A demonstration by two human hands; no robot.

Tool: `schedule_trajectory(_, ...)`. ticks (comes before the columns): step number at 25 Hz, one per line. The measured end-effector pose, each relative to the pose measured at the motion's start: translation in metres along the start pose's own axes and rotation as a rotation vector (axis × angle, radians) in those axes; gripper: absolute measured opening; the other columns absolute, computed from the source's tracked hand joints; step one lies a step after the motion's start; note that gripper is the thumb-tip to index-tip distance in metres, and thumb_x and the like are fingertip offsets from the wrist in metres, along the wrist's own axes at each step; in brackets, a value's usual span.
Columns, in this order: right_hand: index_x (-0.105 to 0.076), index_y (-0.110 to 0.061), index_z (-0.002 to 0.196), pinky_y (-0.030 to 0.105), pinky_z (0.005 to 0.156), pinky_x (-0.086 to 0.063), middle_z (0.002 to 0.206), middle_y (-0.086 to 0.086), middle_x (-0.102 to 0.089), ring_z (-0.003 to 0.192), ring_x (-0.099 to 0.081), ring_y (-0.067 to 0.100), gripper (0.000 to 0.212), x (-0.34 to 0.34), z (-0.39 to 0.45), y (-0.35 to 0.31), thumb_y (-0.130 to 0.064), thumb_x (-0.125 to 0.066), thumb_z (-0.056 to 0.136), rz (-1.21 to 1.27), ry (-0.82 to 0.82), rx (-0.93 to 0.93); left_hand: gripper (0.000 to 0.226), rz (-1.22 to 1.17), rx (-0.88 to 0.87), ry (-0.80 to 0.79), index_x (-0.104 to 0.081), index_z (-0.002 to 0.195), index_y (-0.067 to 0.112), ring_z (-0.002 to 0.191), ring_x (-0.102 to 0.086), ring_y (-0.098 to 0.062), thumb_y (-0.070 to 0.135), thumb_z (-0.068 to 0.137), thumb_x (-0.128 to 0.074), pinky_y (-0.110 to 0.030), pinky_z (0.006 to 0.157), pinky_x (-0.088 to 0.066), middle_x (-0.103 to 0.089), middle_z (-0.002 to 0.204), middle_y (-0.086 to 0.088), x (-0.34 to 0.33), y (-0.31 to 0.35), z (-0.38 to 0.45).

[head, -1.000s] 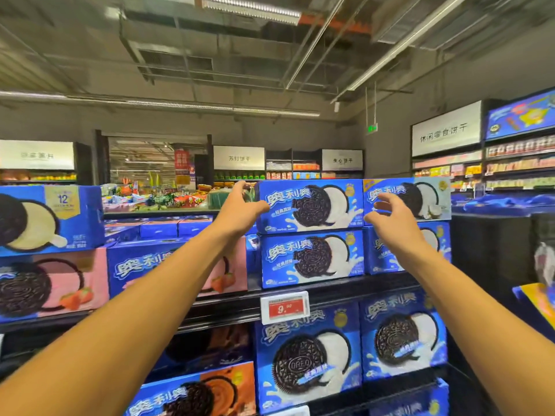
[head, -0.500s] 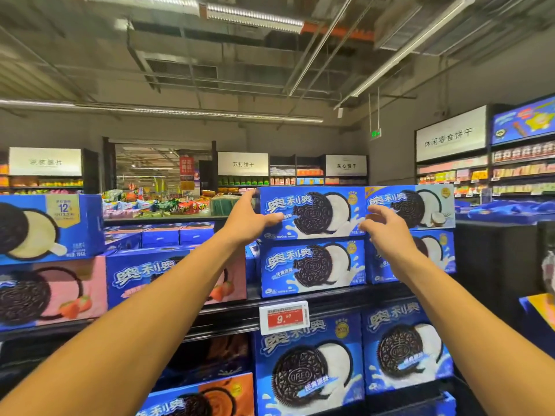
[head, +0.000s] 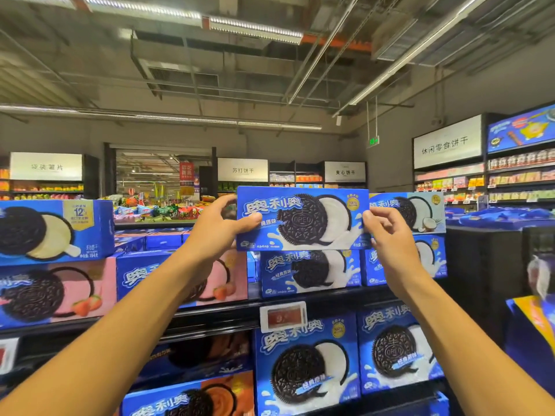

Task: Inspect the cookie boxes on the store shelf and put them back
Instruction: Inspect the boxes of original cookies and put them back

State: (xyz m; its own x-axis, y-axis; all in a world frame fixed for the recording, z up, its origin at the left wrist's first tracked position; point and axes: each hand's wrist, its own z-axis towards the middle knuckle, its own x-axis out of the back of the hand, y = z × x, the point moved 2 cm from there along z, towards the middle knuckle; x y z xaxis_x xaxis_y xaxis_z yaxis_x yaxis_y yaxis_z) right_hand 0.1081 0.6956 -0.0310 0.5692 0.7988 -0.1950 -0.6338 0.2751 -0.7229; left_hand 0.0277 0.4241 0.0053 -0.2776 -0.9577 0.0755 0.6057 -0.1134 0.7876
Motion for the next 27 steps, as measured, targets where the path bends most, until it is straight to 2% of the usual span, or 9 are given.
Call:
schedule_trajectory(2,-0.060,-0.028,0.105,0.022,0.071,-0.050,0.088,-0.011,-0.067,0.074,-0.061,-0.002,0.006,-0.003,-0.017,-0.005,-0.030,-0.055,0.102,0.120,-0.036,-0.063,0.024,-0.045,-0.008,-0.004,-0.063,0.109,0.025,0.079,-0.074,-0.004,0.020,0.088,-0.072,-0.019,0.055,-0.056,-0.077,0.093,0.011,0.005,-0.004,-0.020)
schedule_trajectory(4,-0.059,-0.024,0.120,0.033,0.076,-0.057,0.100,-0.011,-0.073,0.090,-0.067,0.006,0.019,-0.007,-0.037,-0.003,-0.030,-0.050,0.104,0.281,-0.139,-0.161,0.020,-0.070,0.016,0.021,-0.065,0.107,0.025,0.073,-0.072,-0.002,0.029,0.088,-0.069,-0.016,0.054,-0.053,-0.076,0.086,0.016,0.009,-0.014,-0.044)
schedule_trajectory(6,-0.055,-0.022,0.135,0.040,0.082,-0.059,0.119,-0.009,-0.073,0.103,-0.069,0.010,0.031,-0.011,-0.060,0.004,-0.029,-0.047,0.105,0.364,-0.187,-0.200,0.031,-0.118,0.057,0.060,-0.065,0.117,0.021,0.083,-0.073,-0.006,0.034,0.089,-0.067,-0.023,0.068,-0.055,-0.077,0.099,0.011,0.011,-0.030,-0.067)
schedule_trajectory(9,-0.054,-0.038,0.132,0.034,0.073,-0.060,0.111,-0.026,-0.072,0.102,-0.071,0.003,0.034,-0.019,-0.107,0.022,-0.034,-0.053,0.099,0.332,-0.242,-0.228,0.044,-0.200,0.104,0.127,-0.061,0.128,0.020,0.105,-0.070,-0.014,0.032,0.086,-0.066,-0.033,0.087,-0.054,-0.072,0.121,0.001,0.020,-0.053,-0.110)
schedule_trajectory(13,-0.050,-0.029,0.144,0.051,0.107,-0.046,0.136,-0.004,-0.066,0.127,-0.061,0.023,0.052,-0.026,-0.166,0.054,-0.034,-0.055,0.093,0.344,-0.301,-0.309,0.053,-0.294,0.148,0.175,-0.057,0.132,0.019,0.110,-0.068,-0.020,0.028,0.081,-0.065,-0.038,0.086,-0.060,-0.069,0.126,-0.003,0.037,-0.086,-0.171)
schedule_trajectory(16,-0.047,-0.026,0.148,0.050,0.114,-0.040,0.143,-0.001,-0.059,0.134,-0.055,0.021,0.063,-0.027,-0.208,0.074,-0.040,-0.056,0.087,0.323,-0.218,-0.358,0.053,-0.396,0.201,0.172,-0.053,0.137,0.018,0.116,-0.065,-0.023,0.026,0.085,-0.062,-0.035,0.086,-0.059,-0.066,0.132,-0.006,0.050,-0.110,-0.219)
schedule_trajectory(20,-0.058,-0.032,0.137,0.027,0.083,-0.060,0.128,-0.010,-0.070,0.114,-0.068,0.010,0.052,-0.026,-0.262,0.097,-0.043,-0.058,0.086,0.475,-0.103,-0.516,0.071,-0.679,0.232,0.153,-0.044,0.146,0.018,0.125,-0.059,-0.022,0.039,0.083,-0.072,-0.036,0.097,-0.054,-0.056,0.143,-0.007,0.062,-0.132,-0.273)
schedule_trajectory(24,-0.053,-0.025,0.143,0.032,0.089,-0.059,0.130,-0.004,-0.069,0.114,-0.068,0.013,0.045,-0.033,-0.292,0.101,-0.034,-0.052,0.098,0.489,-0.001,-0.577,0.067,-0.794,0.268,0.153,-0.052,0.141,0.018,0.125,-0.056,-0.024,0.038,0.082,-0.077,-0.044,0.104,-0.045,-0.050,0.149,-0.010,0.057,-0.145,-0.294)
schedule_trajectory(27,-0.056,-0.015,0.136,0.026,0.073,-0.062,0.125,0.005,-0.071,0.096,-0.072,0.011,0.042,-0.041,-0.308,0.101,-0.033,-0.054,0.098,0.479,0.045,-0.645,0.063,-0.842,0.289,0.218,-0.059,0.135,0.020,0.119,-0.061,-0.022,0.036,0.078,-0.081,-0.046,0.104,-0.045,-0.056,0.143,-0.009,0.061,-0.151,-0.304)
